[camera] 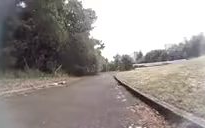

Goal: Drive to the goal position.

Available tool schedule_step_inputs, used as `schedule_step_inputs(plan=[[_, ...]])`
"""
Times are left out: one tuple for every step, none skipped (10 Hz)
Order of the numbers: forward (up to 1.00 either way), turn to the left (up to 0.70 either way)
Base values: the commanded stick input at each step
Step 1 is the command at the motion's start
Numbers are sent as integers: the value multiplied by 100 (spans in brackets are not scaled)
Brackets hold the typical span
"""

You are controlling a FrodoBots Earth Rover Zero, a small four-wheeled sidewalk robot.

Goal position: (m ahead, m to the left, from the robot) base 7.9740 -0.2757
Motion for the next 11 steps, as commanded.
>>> schedule_step_inputs(plan=[[45,0],[45,0],[45,0],[45,0],[45,0],[45,0],[45,0],[45,0],[45,0],[45,0],[45,0]])
